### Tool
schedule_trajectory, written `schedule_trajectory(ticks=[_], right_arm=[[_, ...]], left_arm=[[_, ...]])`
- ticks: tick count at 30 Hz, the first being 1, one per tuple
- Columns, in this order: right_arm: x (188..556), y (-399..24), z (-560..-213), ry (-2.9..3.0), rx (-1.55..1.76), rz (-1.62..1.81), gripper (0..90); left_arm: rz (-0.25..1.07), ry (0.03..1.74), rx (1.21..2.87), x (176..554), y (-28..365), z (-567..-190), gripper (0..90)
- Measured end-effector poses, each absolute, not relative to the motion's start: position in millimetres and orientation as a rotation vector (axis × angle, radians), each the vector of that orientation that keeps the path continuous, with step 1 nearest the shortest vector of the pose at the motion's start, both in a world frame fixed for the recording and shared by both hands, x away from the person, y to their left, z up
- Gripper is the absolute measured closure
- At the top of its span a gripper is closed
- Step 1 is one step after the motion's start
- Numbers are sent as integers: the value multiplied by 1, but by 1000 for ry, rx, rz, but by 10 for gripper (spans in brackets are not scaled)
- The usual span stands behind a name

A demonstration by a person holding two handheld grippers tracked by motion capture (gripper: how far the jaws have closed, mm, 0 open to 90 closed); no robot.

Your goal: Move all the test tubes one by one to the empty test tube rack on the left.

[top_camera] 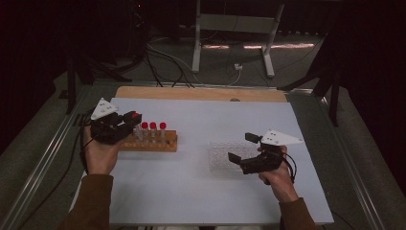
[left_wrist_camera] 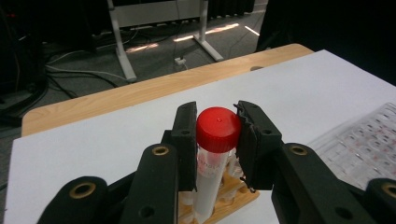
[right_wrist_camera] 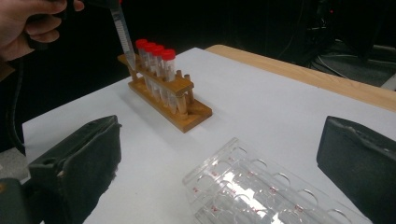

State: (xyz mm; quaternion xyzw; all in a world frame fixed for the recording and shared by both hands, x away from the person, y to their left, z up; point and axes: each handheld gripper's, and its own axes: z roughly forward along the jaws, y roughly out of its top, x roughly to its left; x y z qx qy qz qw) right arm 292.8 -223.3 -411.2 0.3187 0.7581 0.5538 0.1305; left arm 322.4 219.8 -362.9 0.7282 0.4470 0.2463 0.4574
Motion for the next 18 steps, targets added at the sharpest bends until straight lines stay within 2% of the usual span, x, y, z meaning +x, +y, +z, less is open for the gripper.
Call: schedule_trajectory(ticks=[18], right_arm=[[293,-223,-413,2209,925,1611,0]], left_arm=[[676,1177,1770,329,241,-364,711]])
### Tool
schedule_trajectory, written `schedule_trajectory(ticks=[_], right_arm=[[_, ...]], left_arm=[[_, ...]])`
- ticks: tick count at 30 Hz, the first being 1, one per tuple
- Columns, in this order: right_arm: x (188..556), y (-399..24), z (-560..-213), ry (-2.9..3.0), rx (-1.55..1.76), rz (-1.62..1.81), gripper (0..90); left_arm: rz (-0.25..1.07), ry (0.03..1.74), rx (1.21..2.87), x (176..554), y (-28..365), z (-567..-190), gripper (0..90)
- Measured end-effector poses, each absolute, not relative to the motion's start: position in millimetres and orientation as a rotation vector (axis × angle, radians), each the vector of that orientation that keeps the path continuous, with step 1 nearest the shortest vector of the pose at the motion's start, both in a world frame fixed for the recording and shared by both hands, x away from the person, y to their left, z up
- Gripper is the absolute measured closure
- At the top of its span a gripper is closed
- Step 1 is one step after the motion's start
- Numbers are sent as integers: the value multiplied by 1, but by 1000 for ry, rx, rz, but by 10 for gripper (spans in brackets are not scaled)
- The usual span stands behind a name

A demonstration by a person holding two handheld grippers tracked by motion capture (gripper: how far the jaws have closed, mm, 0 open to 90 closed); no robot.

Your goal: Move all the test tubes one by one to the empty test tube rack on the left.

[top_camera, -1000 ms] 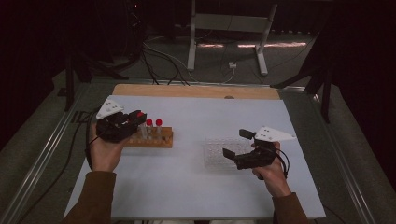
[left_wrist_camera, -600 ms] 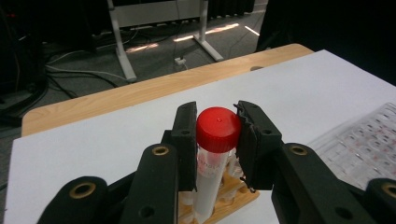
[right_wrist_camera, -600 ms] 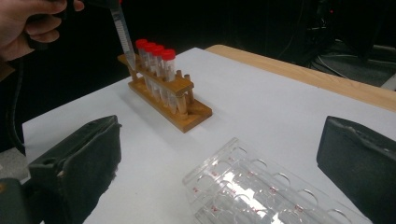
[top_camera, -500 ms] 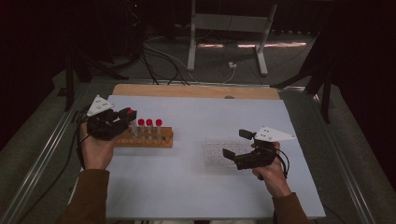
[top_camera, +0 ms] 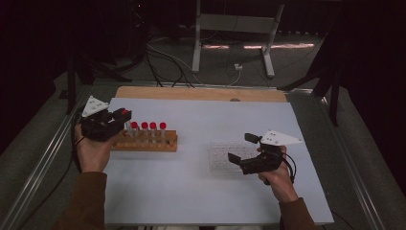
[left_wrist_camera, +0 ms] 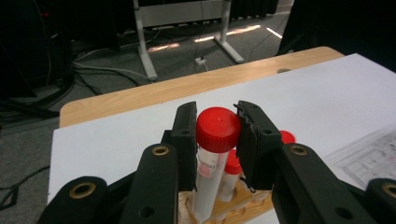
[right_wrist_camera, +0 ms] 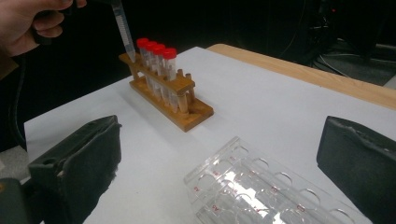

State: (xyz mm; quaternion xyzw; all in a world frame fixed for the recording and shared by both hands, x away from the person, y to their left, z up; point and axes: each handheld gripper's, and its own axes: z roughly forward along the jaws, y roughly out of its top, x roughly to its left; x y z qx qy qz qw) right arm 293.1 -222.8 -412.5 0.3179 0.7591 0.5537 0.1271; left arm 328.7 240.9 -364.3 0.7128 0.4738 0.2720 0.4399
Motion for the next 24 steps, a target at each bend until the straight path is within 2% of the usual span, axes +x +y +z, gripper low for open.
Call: schedule_trajectory(ticks=[24], right_arm=[[294,-223,-413,2211,923,1615,0]], left_arm=[[716,1287,1740,346,254,-380,710]])
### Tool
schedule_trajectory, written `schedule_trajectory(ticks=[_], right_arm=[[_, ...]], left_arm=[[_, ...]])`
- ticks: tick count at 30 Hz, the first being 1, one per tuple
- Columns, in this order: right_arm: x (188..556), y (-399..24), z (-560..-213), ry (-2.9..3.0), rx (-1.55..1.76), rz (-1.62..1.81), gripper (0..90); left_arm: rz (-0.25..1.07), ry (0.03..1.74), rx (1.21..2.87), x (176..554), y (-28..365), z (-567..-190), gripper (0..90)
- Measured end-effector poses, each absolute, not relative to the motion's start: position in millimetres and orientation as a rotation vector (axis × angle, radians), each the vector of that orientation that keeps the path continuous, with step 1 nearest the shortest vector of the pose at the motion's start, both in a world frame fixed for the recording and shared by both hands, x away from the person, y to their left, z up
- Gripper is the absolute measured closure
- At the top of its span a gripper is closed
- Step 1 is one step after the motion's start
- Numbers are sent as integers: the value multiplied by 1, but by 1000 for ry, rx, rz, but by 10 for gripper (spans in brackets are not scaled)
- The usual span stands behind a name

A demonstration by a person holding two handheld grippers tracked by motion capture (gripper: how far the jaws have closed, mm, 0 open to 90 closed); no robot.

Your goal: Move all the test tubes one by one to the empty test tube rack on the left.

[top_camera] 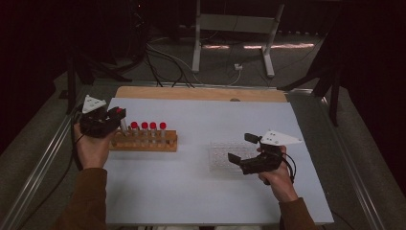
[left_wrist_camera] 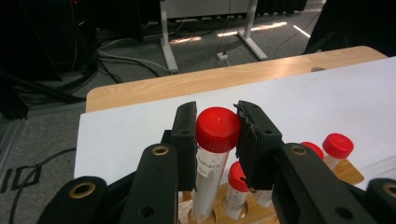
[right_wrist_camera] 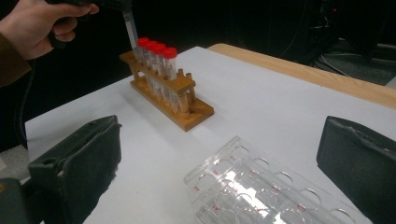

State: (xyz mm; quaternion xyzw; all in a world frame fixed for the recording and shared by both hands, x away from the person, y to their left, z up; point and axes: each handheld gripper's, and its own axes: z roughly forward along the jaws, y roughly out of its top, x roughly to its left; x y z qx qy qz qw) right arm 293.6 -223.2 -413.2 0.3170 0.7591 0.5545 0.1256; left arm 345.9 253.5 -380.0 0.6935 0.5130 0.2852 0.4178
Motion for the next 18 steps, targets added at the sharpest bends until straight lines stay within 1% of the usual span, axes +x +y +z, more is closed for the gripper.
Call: schedule_trajectory(ticks=[18], right_arm=[[293,-224,-413,2211,925,1619,0]], left_arm=[[685,1328,1747,348,258,-400,710]])
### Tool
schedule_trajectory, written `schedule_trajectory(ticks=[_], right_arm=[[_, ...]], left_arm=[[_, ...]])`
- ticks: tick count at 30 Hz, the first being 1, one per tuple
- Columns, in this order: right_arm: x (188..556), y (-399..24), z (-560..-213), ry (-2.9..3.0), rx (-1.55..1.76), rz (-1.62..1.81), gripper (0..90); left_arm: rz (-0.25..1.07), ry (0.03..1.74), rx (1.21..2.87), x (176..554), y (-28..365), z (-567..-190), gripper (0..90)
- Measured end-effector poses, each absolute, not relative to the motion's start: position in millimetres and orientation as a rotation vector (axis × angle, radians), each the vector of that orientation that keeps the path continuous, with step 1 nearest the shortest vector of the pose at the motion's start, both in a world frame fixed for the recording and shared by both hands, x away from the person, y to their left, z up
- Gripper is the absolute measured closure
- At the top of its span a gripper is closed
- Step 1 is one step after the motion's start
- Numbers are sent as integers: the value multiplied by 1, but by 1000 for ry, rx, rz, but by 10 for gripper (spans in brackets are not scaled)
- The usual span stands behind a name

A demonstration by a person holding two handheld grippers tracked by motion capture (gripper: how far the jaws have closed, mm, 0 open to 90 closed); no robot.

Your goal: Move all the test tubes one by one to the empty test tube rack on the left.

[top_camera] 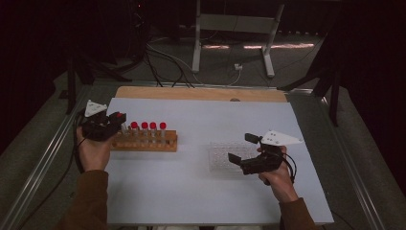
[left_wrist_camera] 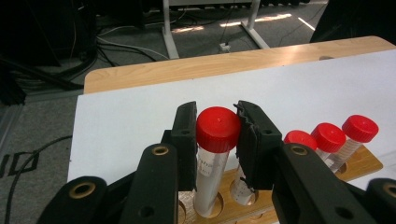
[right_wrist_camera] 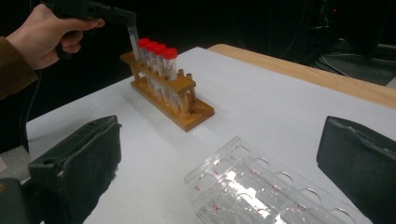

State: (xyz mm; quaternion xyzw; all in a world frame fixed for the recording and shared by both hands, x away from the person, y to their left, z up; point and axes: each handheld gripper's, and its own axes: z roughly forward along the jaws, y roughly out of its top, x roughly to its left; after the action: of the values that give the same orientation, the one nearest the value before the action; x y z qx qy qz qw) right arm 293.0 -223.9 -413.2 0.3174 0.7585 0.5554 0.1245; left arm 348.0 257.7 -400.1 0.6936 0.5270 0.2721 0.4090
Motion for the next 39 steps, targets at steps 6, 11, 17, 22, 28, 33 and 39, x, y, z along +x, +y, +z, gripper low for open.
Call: schedule_trajectory(ticks=[6,11,17,22,28,33,39], right_arm=[[293,-223,-414,2212,924,1619,0],[293,-223,-414,2211,925,1618,0],[293,-223,-414,2213,924,1618,0],[293,-223,-414,2213,925,1617,0],[293,-223,-414,2214,923,1618,0],[293,-224,-414,2213,926,1619,0],[293,-223,-415,2216,925,1617,0]], left_arm=[[675,1336,1748,348,257,-406,710],[666,1349,1752,348,258,-412,710],[655,1360,1756,348,258,-419,710],[645,1369,1757,349,259,-424,709],[632,1380,1747,349,260,-431,709],[626,1383,1733,348,261,-435,708],[632,1378,1726,346,262,-436,706]])
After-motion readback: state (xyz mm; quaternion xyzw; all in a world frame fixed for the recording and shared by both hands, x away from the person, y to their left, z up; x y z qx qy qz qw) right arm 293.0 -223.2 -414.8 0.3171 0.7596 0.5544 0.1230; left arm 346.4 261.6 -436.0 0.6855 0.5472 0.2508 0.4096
